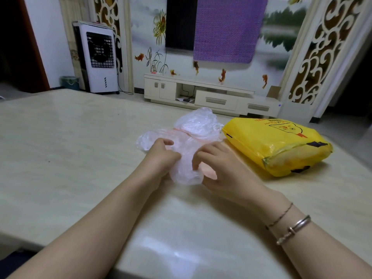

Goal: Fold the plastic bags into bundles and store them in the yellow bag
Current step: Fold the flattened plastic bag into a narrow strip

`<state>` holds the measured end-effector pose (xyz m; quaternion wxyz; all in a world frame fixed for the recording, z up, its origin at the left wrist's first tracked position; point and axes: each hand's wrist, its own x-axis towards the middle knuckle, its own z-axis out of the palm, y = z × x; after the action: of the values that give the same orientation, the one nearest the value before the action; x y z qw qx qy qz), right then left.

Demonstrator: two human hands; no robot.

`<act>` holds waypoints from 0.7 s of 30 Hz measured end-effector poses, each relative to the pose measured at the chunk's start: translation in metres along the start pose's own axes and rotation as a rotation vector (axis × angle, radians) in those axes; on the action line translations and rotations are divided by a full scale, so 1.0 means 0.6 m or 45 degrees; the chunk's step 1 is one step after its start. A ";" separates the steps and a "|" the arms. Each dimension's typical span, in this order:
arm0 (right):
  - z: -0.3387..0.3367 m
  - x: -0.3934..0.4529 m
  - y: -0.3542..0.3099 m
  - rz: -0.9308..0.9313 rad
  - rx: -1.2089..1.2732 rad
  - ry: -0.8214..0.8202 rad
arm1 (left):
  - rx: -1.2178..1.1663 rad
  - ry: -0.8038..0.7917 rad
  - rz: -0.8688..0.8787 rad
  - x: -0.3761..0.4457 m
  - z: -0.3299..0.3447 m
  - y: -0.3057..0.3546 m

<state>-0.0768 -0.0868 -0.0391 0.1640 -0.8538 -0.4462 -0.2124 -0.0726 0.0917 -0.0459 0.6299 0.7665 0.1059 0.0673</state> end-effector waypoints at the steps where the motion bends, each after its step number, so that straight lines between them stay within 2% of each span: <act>1: 0.000 -0.002 0.000 0.008 0.049 -0.025 | 0.026 0.019 0.044 -0.002 -0.004 0.000; 4: 0.000 -0.010 0.004 0.131 0.199 -0.104 | 0.129 0.104 0.326 -0.014 -0.019 0.010; 6: 0.000 -0.014 0.006 0.220 0.306 -0.160 | 0.128 -0.053 0.410 -0.028 -0.026 0.021; 8: 0.001 -0.017 0.009 0.290 0.414 -0.184 | 0.129 -0.292 0.363 -0.042 -0.025 0.024; 10: 0.000 -0.017 0.010 0.383 0.561 -0.199 | 0.221 -0.368 0.286 -0.041 -0.019 0.018; 13: -0.005 -0.011 0.006 0.484 0.653 -0.178 | 0.402 -0.292 0.207 -0.029 -0.016 0.009; 17: 0.011 0.005 0.011 0.674 0.677 0.037 | 0.451 -0.232 0.128 -0.017 -0.015 0.010; 21: 0.036 0.018 0.023 0.876 0.476 0.090 | 0.501 -0.149 0.110 -0.013 -0.013 0.000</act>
<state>-0.0551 -0.0769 -0.0532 0.3935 -0.9010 -0.1592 -0.0895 -0.0819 0.0973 -0.0440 0.4695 0.8812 0.0471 0.0275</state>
